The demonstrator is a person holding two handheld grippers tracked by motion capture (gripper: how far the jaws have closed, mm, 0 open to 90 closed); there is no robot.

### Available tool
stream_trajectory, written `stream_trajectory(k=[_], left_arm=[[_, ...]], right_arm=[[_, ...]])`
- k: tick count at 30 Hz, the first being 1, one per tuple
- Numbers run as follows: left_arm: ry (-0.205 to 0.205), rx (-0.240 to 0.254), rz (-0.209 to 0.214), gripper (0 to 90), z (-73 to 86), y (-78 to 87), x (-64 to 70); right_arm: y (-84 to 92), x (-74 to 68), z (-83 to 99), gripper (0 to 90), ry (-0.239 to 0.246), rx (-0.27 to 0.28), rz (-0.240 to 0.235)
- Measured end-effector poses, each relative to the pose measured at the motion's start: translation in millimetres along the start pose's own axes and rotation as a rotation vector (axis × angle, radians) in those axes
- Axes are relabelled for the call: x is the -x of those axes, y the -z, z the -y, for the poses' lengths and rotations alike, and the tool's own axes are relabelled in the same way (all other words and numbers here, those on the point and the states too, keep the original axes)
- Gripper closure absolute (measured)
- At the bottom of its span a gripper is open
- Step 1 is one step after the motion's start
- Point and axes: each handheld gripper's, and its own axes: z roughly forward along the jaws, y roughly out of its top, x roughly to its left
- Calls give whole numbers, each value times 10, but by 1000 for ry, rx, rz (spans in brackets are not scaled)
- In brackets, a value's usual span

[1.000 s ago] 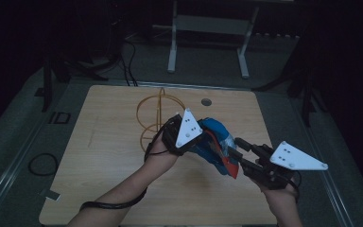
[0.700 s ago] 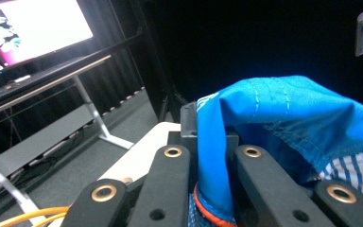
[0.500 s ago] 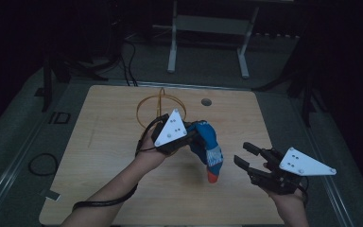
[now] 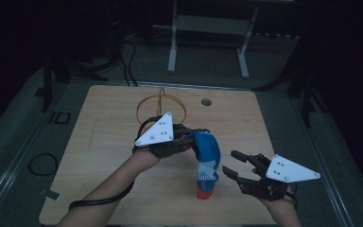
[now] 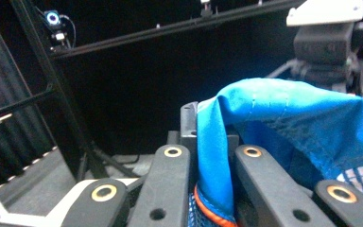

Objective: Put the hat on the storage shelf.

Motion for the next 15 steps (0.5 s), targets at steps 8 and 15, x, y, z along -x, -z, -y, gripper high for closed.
stream_trajectory(k=[8,15], left_arm=[[27,43,47,880,0,-20,16],[24,36,59,880,24,-32,31]], right_arm=[[-113,-67,-48,544,33,14,2],[-182,-65,-52,864,36,12,29]])
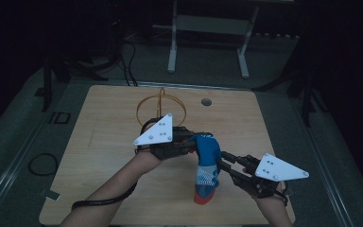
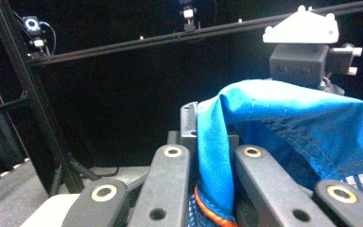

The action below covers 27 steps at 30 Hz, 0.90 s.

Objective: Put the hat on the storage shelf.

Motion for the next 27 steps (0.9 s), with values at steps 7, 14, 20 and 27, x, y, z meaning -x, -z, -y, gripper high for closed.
stream_trajectory(k=[7,14,20,27], left_arm=[[-16,-32,-38,878,9,69,-16],[-54,-118,-46,876,26,93,3],[-68,-181,-15,861,54,93,38],[-44,-223,-33,663,18,137,100]], right_arm=[[44,60,-39,900,-35,19,30],[185,141,-122,900,-34,52,70],[256,175,-192,900,-23,64,96],[232,190,-266,900,-20,71,109]])
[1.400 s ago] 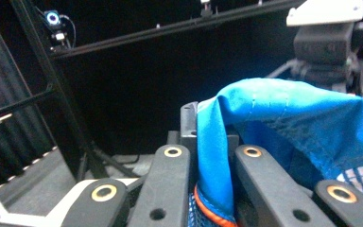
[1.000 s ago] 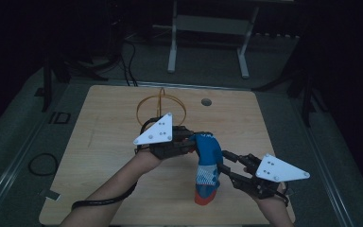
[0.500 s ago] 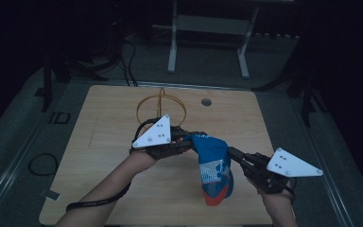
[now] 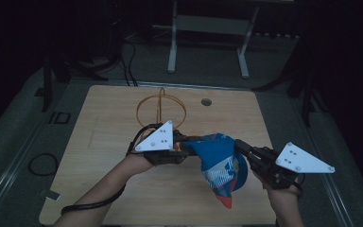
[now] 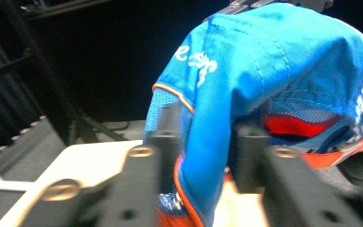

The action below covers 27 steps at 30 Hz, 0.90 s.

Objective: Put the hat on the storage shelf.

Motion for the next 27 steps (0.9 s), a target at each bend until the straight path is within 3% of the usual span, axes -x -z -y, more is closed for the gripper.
stream_trajectory(k=[1,6,14,20,27], left_arm=[[-4,-20,-6,595,-13,18,12],[-9,-50,-25,459,-37,85,63],[5,-31,-111,410,-2,299,78],[42,-50,-183,371,140,528,101],[98,-64,-290,151,385,744,124]], right_arm=[[-8,4,-8,900,1,0,3],[-60,48,-70,900,-5,4,8],[-99,80,-168,900,3,26,28],[-170,164,-266,900,-1,41,50],[-355,277,-420,900,-4,47,72]])
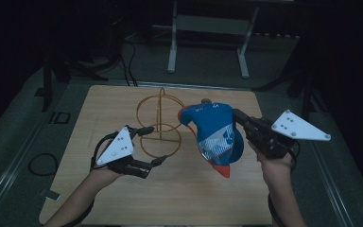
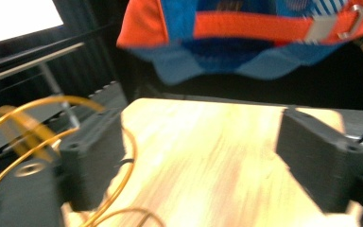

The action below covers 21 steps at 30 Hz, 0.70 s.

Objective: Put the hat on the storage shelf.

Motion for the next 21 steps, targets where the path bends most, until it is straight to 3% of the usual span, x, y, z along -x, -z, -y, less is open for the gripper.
stream_trajectory(k=[1,2,3,4,5,6,8,10,11,13,14,16,18,19,21], left_arm=[[6,-1,-16,151,40,30,-11],[36,2,-26,101,129,83,-37],[36,2,-26,54,129,83,-37],[60,-22,-44,26,232,128,-61],[60,-22,-44,26,232,128,-61],[77,-37,-82,25,358,166,-68],[79,-51,-102,24,425,183,-66],[95,-74,-145,24,630,232,-53],[95,-74,-145,24,630,232,-53],[111,-72,-186,25,764,266,-35],[127,-75,-198,24,827,279,-29],[126,-77,-242,25,949,306,1],[142,-74,-276,25,1060,322,26],[140,-91,-313,25,1159,325,51],[135,-98,-325,25,1205,323,63]], right_arm=[[0,0,0,900,0,0,0],[-62,27,-48,900,1,-1,9],[-62,27,-48,900,1,-1,9],[-130,54,-97,900,1,-1,15],[-166,63,-121,900,2,-5,19],[-204,74,-143,900,4,-6,24],[-243,87,-163,900,-1,-5,21],[-364,117,-221,900,-4,-2,24],[-364,117,-221,900,-4,-2,24],[-456,136,-257,900,-12,-4,15],[-561,139,-296,900,-16,-7,14],[-618,136,-317,900,-18,-8,8],[-794,98,-379,900,-16,-14,0],[-854,83,-396,900,-17,-19,-5],[-917,65,-412,900,-16,-21,-7]])
